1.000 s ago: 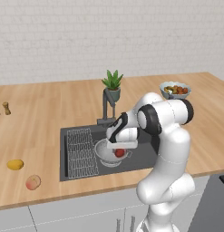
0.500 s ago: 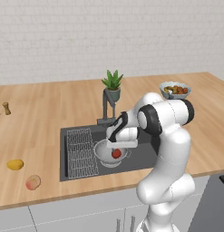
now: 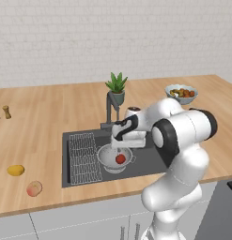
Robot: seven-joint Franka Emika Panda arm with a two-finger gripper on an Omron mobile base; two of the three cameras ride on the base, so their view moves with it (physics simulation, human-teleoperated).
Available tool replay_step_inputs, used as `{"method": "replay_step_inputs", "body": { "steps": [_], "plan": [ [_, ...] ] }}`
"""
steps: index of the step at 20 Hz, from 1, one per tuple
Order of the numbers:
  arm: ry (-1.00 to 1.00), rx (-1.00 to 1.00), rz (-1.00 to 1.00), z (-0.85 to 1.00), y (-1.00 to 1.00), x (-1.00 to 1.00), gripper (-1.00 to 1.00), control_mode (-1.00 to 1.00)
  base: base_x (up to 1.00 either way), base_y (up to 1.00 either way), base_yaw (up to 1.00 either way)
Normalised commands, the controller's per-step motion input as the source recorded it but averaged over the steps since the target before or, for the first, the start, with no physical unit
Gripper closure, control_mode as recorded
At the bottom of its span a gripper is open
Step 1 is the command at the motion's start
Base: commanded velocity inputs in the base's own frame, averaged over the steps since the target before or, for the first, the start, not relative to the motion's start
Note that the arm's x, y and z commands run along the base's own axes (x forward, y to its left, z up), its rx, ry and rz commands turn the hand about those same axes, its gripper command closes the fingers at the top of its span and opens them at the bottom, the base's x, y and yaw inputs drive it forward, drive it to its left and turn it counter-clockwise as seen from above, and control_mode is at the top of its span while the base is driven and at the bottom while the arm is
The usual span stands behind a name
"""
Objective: Put the colander in the sink, put the mango, peach, apple in the colander, and turn on the sink faucet and pour water over the colander.
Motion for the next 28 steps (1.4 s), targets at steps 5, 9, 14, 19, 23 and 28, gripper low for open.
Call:
{"method": "replay_step_inputs", "body": {
  "steps": [5,9,14,19,23,28],
  "plan": [
    [0.00,0.00,-0.05,0.62,0.04,-0.61,-1.00,-1.00,0.00,0.00,0.00],
    [-0.01,0.00,-0.05,0.49,0.15,-0.86,-1.00,-1.00,0.00,0.00,0.00],
    [-0.10,-0.03,0.00,0.25,0.44,-0.95,-1.00,-1.00,0.00,0.00,0.00],
    [-0.07,-0.01,0.00,0.29,0.55,-0.46,-1.00,-1.00,0.00,0.00,0.00],
    [0.00,0.00,0.00,0.06,0.74,-0.23,-1.00,-1.00,0.00,0.00,0.00],
    [0.00,0.00,0.04,0.00,0.77,-0.03,-1.00,-1.00,0.00,0.00,0.00]
  ]
}}
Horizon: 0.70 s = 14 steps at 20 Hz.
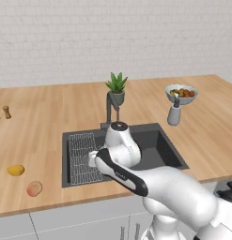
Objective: Put the colander in the sink, put the mango, peach, apple in the colander, and turn on the sink faucet and pour water over the colander.
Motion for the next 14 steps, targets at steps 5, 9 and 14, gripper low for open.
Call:
{"method": "replay_step_inputs", "body": {
  "steps": [5,9,14],
  "plan": [
    [0.00,0.00,0.05,0.10,0.68,0.00,-1.00,-1.00,0.00,0.00,0.00],
    [0.06,-0.01,0.12,0.16,0.63,0.00,-1.00,-1.00,0.00,0.00,0.00],
    [0.08,-0.04,0.17,0.08,0.66,0.00,-1.00,-1.00,0.00,0.00,0.00]
  ]
}}
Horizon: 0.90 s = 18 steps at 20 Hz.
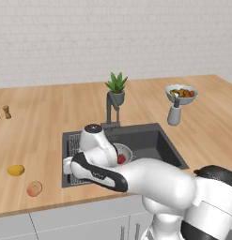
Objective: Put the colander in the sink, put the mango, peach, apple in the colander, and turn on the sink faucet and pour water over the colander.
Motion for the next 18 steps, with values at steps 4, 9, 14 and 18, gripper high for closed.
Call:
{"method": "replay_step_inputs", "body": {
  "steps": [4,9,14,18],
  "plan": [
    [0.00,-0.01,0.18,0.00,0.77,-0.06,-1.00,-1.00,0.00,0.00,0.00],
    [0.00,-0.02,0.11,0.00,0.93,-0.11,-1.00,-1.00,0.00,0.00,0.00],
    [0.00,-0.01,0.10,0.00,0.48,-0.01,-1.00,-1.00,0.00,0.00,0.00],
    [0.00,0.00,0.07,0.00,0.36,0.00,-1.00,-1.00,0.00,0.00,0.00]
  ]
}}
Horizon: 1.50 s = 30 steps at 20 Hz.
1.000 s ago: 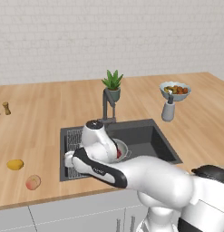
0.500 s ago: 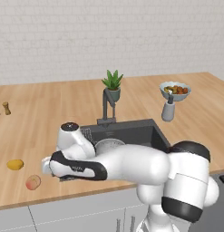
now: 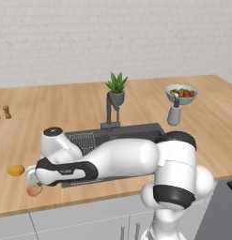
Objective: Put the colander in the sink, put the mango, peach, apple in the colander, and turn on the sink faucet and pour water over the colander.
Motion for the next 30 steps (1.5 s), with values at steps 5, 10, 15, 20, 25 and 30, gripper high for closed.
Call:
{"method": "replay_step_inputs", "body": {
  "steps": [5,10,15,20,25,30],
  "plan": [
    [0.00,0.00,0.04,0.00,0.46,0.00,-1.00,-1.00,0.00,0.00,0.00],
    [0.00,0.00,0.03,-0.03,0.32,0.02,-1.00,-1.00,0.00,0.00,0.00],
    [0.00,0.00,0.03,-0.10,0.23,0.09,-1.00,-1.00,0.00,0.00,0.00],
    [0.00,0.00,0.03,-0.16,0.20,0.14,-1.00,-1.00,0.00,0.00,0.00],
    [0.00,0.00,0.04,-0.20,0.08,0.08,-1.00,-1.00,0.00,0.00,0.00],
    [0.00,0.00,0.00,-0.11,-0.06,0.00,-1.00,-1.00,0.00,0.00,0.00]
  ]
}}
